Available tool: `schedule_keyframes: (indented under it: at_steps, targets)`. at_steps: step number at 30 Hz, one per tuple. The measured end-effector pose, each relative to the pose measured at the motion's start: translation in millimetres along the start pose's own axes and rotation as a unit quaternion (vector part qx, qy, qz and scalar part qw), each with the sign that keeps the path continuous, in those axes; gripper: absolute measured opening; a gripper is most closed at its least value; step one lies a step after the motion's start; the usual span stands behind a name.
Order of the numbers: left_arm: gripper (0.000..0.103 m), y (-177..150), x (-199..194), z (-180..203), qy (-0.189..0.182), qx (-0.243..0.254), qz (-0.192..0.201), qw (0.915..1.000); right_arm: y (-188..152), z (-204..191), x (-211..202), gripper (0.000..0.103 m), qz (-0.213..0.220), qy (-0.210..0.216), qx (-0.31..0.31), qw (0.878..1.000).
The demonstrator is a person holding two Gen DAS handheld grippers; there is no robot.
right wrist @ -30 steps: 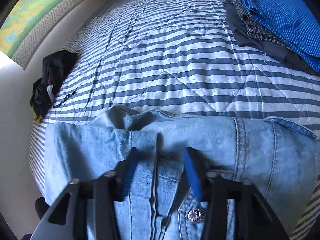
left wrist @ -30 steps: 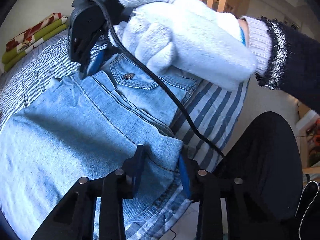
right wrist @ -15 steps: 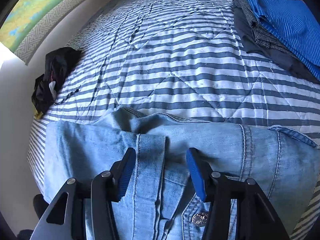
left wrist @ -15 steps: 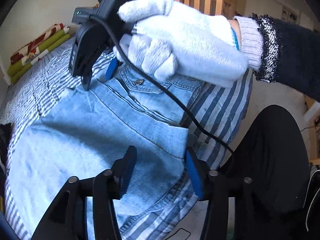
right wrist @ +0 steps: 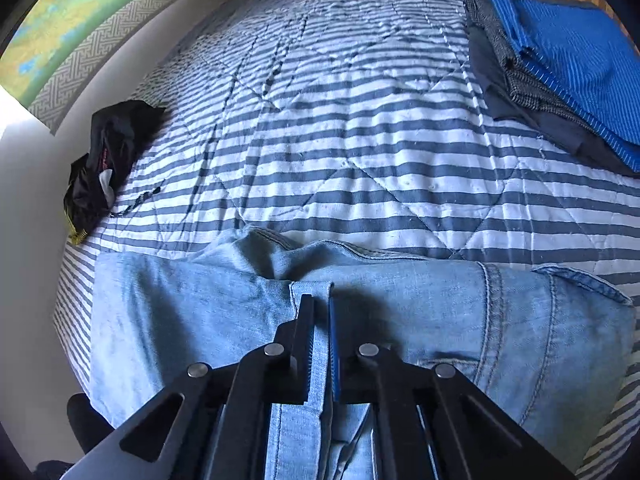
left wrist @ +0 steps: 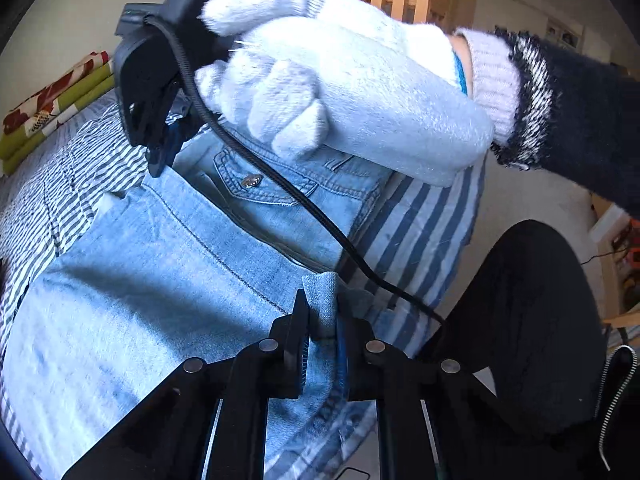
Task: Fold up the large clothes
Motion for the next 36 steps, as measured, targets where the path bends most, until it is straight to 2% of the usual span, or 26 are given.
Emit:
schedule_keyframes:
  at_steps: [3,7,9,10,12,14,16,17,19,22,28,32,36]
  targets:
    - [0.012,-3.7,-7.0,-2.4,-0.016,0.0,-0.002,0.9999,-9.1,-0.2,-10.9,0.005,0.001,-0.001,0.001,1.0]
    - [0.012,-13.4,5.9,4.4,-0.013,0.035,-0.019,0.9991,-24.7,16.9,-11.1,0.002,0.002,0.004,0.03,1.0]
    - [0.012,-17.5,17.7,2.7,-0.008,0.039,-0.03,0.9988,-27.9,26.4,-5.1,0.0,0.007,-0.04,0.037,0.998]
    - [0.012,-19.0,21.4,1.3,-0.009,0.039,-0.032,0.9987,-29.7,33.3,-3.9,0.001,0.006,-0.047,0.045,0.998]
    - [0.013,-20.0,24.8,-1.7,-0.013,0.035,-0.032,0.9988,-33.5,47.2,-4.4,0.003,-0.006,-0.01,0.084,0.996]
    - [0.013,-20.1,27.5,-3.0,-0.017,0.032,-0.03,0.9989,-38.8,55.0,-8.8,0.012,-0.011,0.023,0.098,0.995]
    - [0.013,-19.9,26.3,-3.5,-0.022,0.028,-0.023,0.9991,-44.5,56.4,-12.0,0.039,-0.009,0.045,0.097,0.994]
    - [0.013,-20.5,25.1,-5.0,-0.027,0.025,-0.018,0.9992,-46.6,55.1,-11.8,0.041,-0.009,0.055,0.097,0.994]
    - [0.013,-26.3,21.4,-1.4,-0.027,0.025,-0.019,0.9991,-50.5,50.6,-9.9,0.043,-0.013,0.08,0.098,0.992]
    - [0.013,-28.8,21.0,-0.9,-0.029,0.023,-0.017,0.9992,-54.4,47.0,-7.7,0.047,-0.006,0.087,0.105,0.991]
    - [0.013,-29.0,18.1,-5.7,-0.042,-0.005,-0.007,0.9991,-57.9,56.4,-9.0,0.049,0.004,0.164,0.154,0.974]
    - [0.013,-27.6,23.0,-4.4,-0.045,-0.006,-0.005,0.999,-56.0,48.6,-2.6,0.049,0.001,0.158,0.135,0.978]
    - [0.013,-28.6,23.7,-7.7,-0.048,-0.011,-0.01,0.9987,-55.5,46.8,0.7,0.049,0.006,0.214,0.149,0.965]
Point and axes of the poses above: each gripper's, at about its wrist camera, not at the fingertips, and x roughly the way its jaws point, z to its right, y to its top, the point moved 4 cm from there along x, roughly the way its jaws point, and after that the axes turned 4 degrees about y, right-handed, at the moved point
